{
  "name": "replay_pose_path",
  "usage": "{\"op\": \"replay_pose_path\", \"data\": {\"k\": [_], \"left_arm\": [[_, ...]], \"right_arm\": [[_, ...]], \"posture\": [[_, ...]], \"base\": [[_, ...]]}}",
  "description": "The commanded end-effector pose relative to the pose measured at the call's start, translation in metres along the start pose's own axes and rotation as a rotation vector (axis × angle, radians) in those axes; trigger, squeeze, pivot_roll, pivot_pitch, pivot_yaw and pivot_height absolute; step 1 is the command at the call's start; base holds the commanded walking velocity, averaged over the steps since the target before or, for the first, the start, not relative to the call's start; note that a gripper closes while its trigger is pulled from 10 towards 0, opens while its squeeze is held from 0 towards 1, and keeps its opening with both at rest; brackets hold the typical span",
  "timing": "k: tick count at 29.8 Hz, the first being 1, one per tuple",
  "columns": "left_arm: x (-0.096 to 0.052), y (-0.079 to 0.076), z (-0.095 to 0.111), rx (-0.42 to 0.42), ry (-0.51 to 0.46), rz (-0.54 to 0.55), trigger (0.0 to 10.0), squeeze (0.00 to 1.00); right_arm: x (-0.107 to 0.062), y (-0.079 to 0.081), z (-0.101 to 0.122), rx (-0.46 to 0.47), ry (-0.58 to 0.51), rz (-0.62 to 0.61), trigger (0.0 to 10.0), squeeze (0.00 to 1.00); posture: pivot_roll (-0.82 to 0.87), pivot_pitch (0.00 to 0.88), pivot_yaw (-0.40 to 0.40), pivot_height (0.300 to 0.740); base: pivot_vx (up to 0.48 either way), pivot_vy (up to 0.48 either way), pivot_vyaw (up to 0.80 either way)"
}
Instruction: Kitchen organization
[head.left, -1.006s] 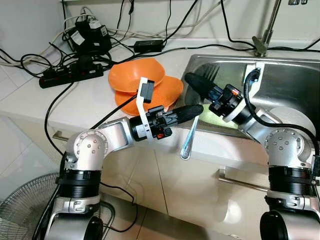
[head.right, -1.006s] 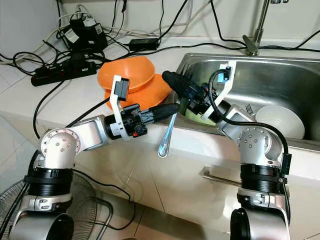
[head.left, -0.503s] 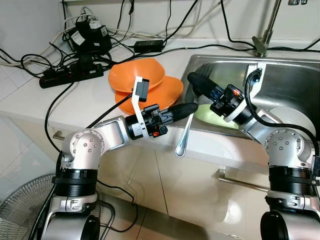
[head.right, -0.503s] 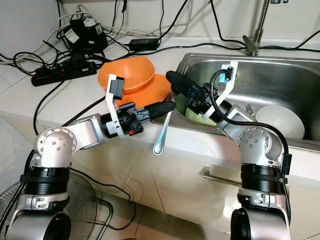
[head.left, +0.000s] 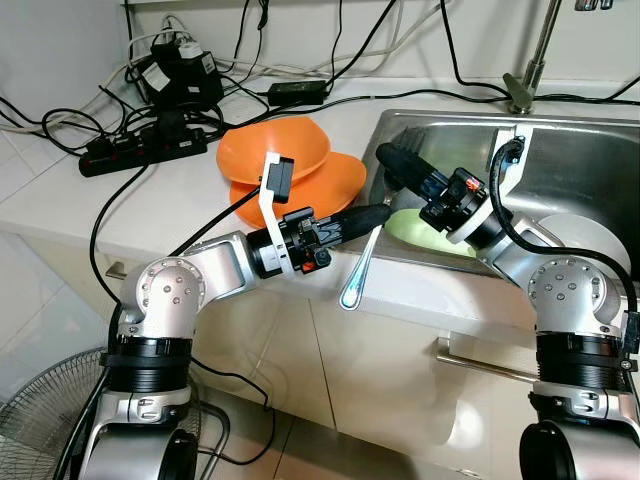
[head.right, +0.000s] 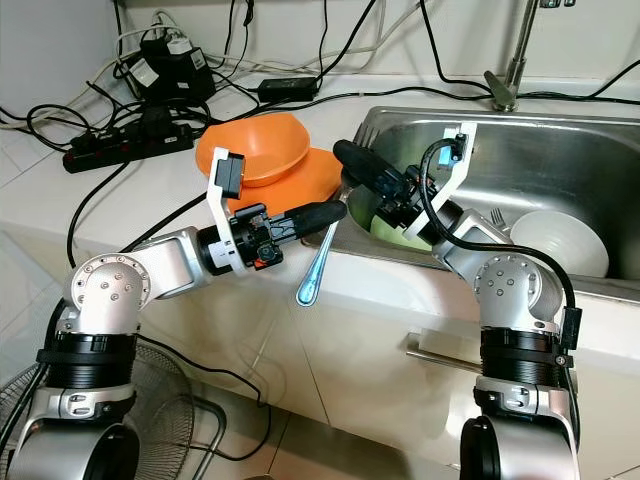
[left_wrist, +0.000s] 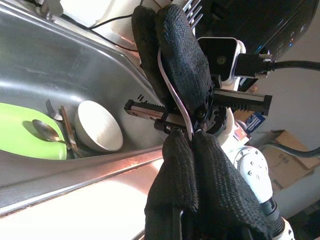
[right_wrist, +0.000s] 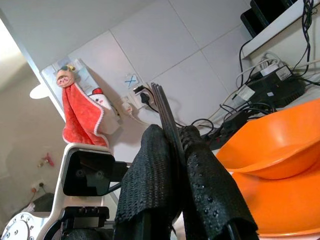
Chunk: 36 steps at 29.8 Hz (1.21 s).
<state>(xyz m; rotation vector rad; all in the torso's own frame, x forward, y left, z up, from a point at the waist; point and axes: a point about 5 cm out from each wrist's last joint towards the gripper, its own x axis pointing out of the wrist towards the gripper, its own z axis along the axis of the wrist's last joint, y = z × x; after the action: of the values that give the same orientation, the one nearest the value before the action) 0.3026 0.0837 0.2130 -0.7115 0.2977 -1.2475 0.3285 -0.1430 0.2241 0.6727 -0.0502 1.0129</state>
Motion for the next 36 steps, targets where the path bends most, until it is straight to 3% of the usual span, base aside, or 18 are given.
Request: {"op": "replay_pose_path", "data": {"k": [1, 4, 5, 6, 7, 13, 14, 15, 16, 17, 21, 25, 26, 33, 34, 35, 36], "left_arm": [[-0.003, -0.001, 0.005, 0.008, -0.007, -0.021, 0.0, 0.0], [-0.004, 0.002, 0.005, 0.025, -0.017, 0.007, 0.0, 0.0], [-0.003, 0.005, 0.006, 0.038, -0.025, 0.04, 4.9, 0.0], [-0.003, 0.005, 0.006, 0.038, -0.025, 0.04, 4.9, 0.0], [-0.003, 0.009, 0.007, 0.04, -0.035, 0.071, 10.0, 0.0], [-0.003, 0.019, 0.008, 0.045, -0.071, 0.145, 10.0, 0.0], [-0.003, 0.02, 0.008, 0.043, -0.075, 0.15, 10.0, 0.36], [-0.003, 0.021, 0.009, 0.041, -0.076, 0.151, 10.0, 0.84], [-0.003, 0.021, 0.009, 0.041, -0.076, 0.151, 10.0, 0.84], [-0.002, 0.022, 0.009, 0.04, -0.083, 0.155, 10.0, 1.0], [-0.003, 0.024, 0.011, 0.035, -0.109, 0.172, 10.0, 1.0], [-0.006, 0.031, 0.018, 0.07, -0.164, 0.27, 10.0, 1.0], [-0.008, 0.038, 0.022, 0.099, -0.193, 0.346, 10.0, 1.0], [-0.017, 0.05, 0.028, 0.1, -0.276, 0.462, 10.0, 1.0], [-0.018, 0.051, 0.029, 0.1, -0.284, 0.479, 10.0, 1.0], [-0.02, 0.051, 0.028, 0.1, -0.285, 0.489, 10.0, 1.0], [-0.02, 0.051, 0.028, 0.1, -0.285, 0.489, 10.0, 1.0]], "right_arm": [[0.0, -0.004, 0.002, -0.017, -0.014, -0.038, 0.0, 0.0], [0.0, -0.004, 0.003, -0.019, -0.016, -0.042, 0.0, 0.0], [0.001, -0.005, 0.003, -0.022, -0.017, -0.047, 0.0, 0.0], [0.001, -0.005, 0.003, -0.022, -0.017, -0.047, 0.0, 0.0], [0.001, -0.006, 0.003, -0.024, -0.02, -0.058, 0.0, 0.0], [0.001, -0.014, 0.005, -0.029, -0.043, -0.125, 0.0, 0.0], [0.002, -0.015, 0.005, -0.03, -0.046, -0.131, 0.0, 0.0], [0.002, -0.015, 0.005, -0.031, -0.048, -0.135, 0.0, 0.0], [0.002, -0.015, 0.005, -0.031, -0.048, -0.135, 0.0, 0.0], [0.002, -0.017, 0.006, -0.034, -0.053, -0.147, 0.0, 0.0], [0.003, -0.021, 0.009, -0.038, -0.082, -0.189, 0.0, 0.0], [0.004, -0.028, 0.015, -0.038, -0.128, -0.253, 0.0, 0.0], [0.004, -0.031, 0.017, -0.035, -0.146, -0.275, 0.0, 0.0], [0.003, -0.042, 0.024, -0.053, -0.201, -0.388, 0.0, 0.0], [0.001, -0.049, 0.029, -0.089, -0.225, -0.474, 0.0, 0.0], [-0.006, -0.062, 0.036, -0.178, -0.252, -0.652, 0.0, 0.0], [-0.006, -0.062, 0.036, -0.178, -0.252, -0.652, 0.0, 0.0]], "posture": [[-0.1, 0.0, 0.147, 0.74], [-0.1, 0.0, 0.146, 0.74], [-0.1, 0.0, 0.146, 0.74], [-0.1, 0.0, 0.146, 0.74], [-0.1, 0.0, 0.145, 0.74], [-0.1, 0.0, 0.14, 0.74], [-0.1, 0.0, 0.138, 0.74], [-0.1, 0.0, 0.138, 0.74], [-0.1, 0.0, 0.138, 0.74], [-0.1, 0.0, 0.136, 0.74], [-0.1, 0.0, 0.134, 0.74], [-0.1, 0.0, 0.133, 0.74], [-0.1, 0.0, 0.132, 0.74], [-0.09, 0.0, 0.131, 0.74], [-0.09, 0.0, 0.131, 0.74], [-0.08, 0.0, 0.131, 0.74], [-0.08, 0.0, 0.131, 0.74]], "base": [[0.0, 0.0, 0.0], [0.0, 0.0, 0.0], [0.0, 0.0, 0.0], [0.0, 0.0, 0.0], [0.0, 0.0, 0.0], [0.0, 0.0, 0.0], [0.0, 0.0, 0.0], [0.0, 0.0, 0.0], [0.0, 0.0, 0.0], [0.0, 0.0, 0.0], [0.0, 0.0, 0.0], [0.0, 0.0, 0.0], [0.0, 0.0, 0.0], [0.0, 0.0, 0.0], [0.0, 0.0, 0.0], [0.0, 0.0, 0.0], [0.0, 0.0, 0.0]]}}
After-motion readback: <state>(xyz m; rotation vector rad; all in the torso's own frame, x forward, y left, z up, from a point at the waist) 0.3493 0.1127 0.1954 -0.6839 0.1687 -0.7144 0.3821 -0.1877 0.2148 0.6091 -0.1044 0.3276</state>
